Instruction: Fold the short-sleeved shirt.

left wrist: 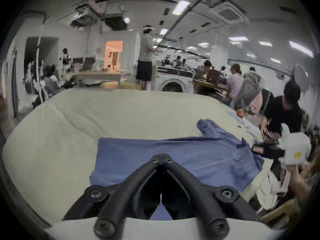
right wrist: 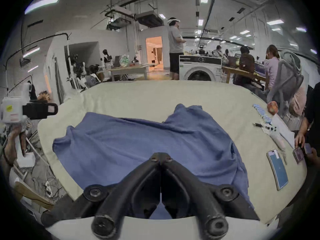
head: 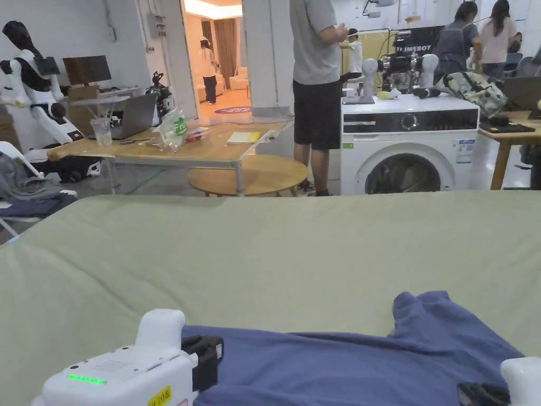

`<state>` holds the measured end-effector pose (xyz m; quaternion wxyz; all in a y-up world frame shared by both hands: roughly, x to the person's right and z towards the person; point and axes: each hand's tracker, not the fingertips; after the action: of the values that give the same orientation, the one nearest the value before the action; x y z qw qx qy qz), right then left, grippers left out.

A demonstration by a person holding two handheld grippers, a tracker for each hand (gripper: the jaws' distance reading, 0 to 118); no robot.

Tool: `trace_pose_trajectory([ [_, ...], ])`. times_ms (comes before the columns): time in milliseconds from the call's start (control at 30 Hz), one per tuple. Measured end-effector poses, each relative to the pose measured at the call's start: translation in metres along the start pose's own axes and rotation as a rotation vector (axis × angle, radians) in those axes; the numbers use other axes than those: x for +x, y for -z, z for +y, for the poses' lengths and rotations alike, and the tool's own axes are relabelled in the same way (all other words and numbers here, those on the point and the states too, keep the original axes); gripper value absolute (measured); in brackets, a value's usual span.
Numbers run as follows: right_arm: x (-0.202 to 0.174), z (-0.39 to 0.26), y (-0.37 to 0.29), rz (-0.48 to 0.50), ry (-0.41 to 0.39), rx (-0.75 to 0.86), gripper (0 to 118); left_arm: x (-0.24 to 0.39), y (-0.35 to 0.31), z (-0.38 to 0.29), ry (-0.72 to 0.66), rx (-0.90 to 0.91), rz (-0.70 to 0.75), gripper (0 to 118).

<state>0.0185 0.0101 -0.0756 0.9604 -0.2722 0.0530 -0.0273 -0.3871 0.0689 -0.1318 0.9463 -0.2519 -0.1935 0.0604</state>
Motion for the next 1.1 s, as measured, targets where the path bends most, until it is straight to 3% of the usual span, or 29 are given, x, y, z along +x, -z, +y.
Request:
trace_pose_trajectory([
  [33, 0.005, 0.001, -0.001, 0.010, 0.019, 0.005, 0, -0.018, 0.009, 0.007, -0.033, -0.010, -0.005, 0],
  [67, 0.010, 0.001, -0.001, 0.026, 0.044, 0.008, 0, -0.035, 0.020, 0.016, -0.054, -0.042, -0.008, 9],
  [100, 0.013, 0.002, -0.002, 0.037, 0.068, 0.005, 0, -0.051, 0.033, 0.024, -0.069, -0.098, -0.015, 40],
  [133, 0.020, 0.001, -0.001, 0.049, 0.097, 0.003, 0, -0.069, 0.051, 0.034, -0.103, -0.166, -0.006, 61],
  [167, 0.025, 0.001, -0.001, 0.052, 0.118, -0.006, 0, -0.079, 0.070, 0.041, -0.107, -0.219, 0.048, 68],
  [467, 0.062, -0.002, 0.015, -0.019, 0.136, -0.107, 0, -0.137, 0.219, 0.051, -0.108, -0.428, 0.261, 67],
  [567, 0.077, -0.004, 0.022, -0.050, 0.137, -0.143, 0, -0.137, 0.237, 0.044, -0.121, -0.465, 0.245, 37],
  [667, 0.091, 0.003, 0.037, -0.055, 0.137, -0.175, 0, -0.124, 0.238, 0.046, -0.050, -0.489, 0.276, 28],
  [733, 0.101, 0.019, 0.052, -0.057, 0.133, -0.178, 0, -0.119, 0.242, 0.051, -0.043, -0.520, 0.271, 5],
  [800, 0.113, 0.042, 0.069, -0.116, 0.095, -0.145, 1, -0.113, 0.249, 0.053, -0.043, -0.545, 0.288, 1],
  [833, 0.122, 0.056, 0.081, -0.116, 0.092, -0.152, 14, -0.109, 0.253, 0.051, -0.007, -0.555, 0.308, 1],
  [900, 0.147, 0.083, 0.115, -0.120, 0.108, -0.285, 65, -0.108, 0.259, 0.051, 0.020, -0.585, 0.314, 1],
  [967, 0.169, 0.095, 0.158, -0.105, 0.122, -0.455, 64, -0.101, 0.259, 0.054, 0.021, -0.611, 0.319, 1],
  [1033, 0.181, 0.092, 0.191, -0.148, 0.114, -0.483, 55, -0.098, 0.261, 0.054, 0.034, -0.630, 0.320, 1],
  [1100, 0.187, 0.086, 0.214, -0.167, 0.157, -0.554, 24, -0.096, 0.261, 0.054, 0.042, -0.634, 0.325, 1],
])
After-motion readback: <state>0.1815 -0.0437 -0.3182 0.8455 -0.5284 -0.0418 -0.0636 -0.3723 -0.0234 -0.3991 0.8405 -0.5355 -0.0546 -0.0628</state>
